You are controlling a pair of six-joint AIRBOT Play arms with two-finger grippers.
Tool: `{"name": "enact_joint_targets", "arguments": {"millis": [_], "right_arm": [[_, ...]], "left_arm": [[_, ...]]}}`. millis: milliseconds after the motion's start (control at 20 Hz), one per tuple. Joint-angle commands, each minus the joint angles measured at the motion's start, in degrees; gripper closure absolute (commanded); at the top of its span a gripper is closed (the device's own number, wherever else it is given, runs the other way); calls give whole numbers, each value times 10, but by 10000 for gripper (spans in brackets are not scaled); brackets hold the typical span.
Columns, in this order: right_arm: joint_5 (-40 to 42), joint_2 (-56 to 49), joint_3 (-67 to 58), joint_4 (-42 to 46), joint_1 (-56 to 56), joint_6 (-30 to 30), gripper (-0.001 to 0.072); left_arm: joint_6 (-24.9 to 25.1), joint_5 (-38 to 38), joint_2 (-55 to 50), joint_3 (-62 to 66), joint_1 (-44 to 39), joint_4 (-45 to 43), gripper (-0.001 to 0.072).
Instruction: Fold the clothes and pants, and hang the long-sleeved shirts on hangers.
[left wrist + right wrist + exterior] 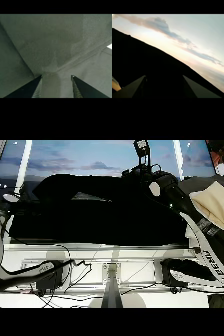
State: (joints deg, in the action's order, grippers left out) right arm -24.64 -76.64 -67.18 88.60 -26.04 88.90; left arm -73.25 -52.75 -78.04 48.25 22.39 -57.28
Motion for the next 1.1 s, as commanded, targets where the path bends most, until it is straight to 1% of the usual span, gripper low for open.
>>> {"name": "enact_joint_targets", "arguments": {"millis": [0,300,450,600,700,850,950,1050], "right_arm": [[0,0,0,-1,0,0,201],[0,0,0,-2,0,0,201],[0,0,0,-1,0,0,201],[0,0,0,-2,0,0,201],[0,0,0,-2,0,0,201],[0,0,0,-2,0,1,201],[0,0,0,-3,0,1,201],[0,0,0,-3,-1,1,201]], "left_arm": [[0,-28,-1,1,17,-5,277],[0,-30,-4,1,5,-6,278],[0,-64,3,23,6,7,277],[3,-66,11,54,10,3,278],[2,-69,10,57,14,-18,278],[0,-75,10,57,16,-101,279],[-2,-78,4,57,16,-112,280],[-21,-87,-15,57,10,-113,280]]}}
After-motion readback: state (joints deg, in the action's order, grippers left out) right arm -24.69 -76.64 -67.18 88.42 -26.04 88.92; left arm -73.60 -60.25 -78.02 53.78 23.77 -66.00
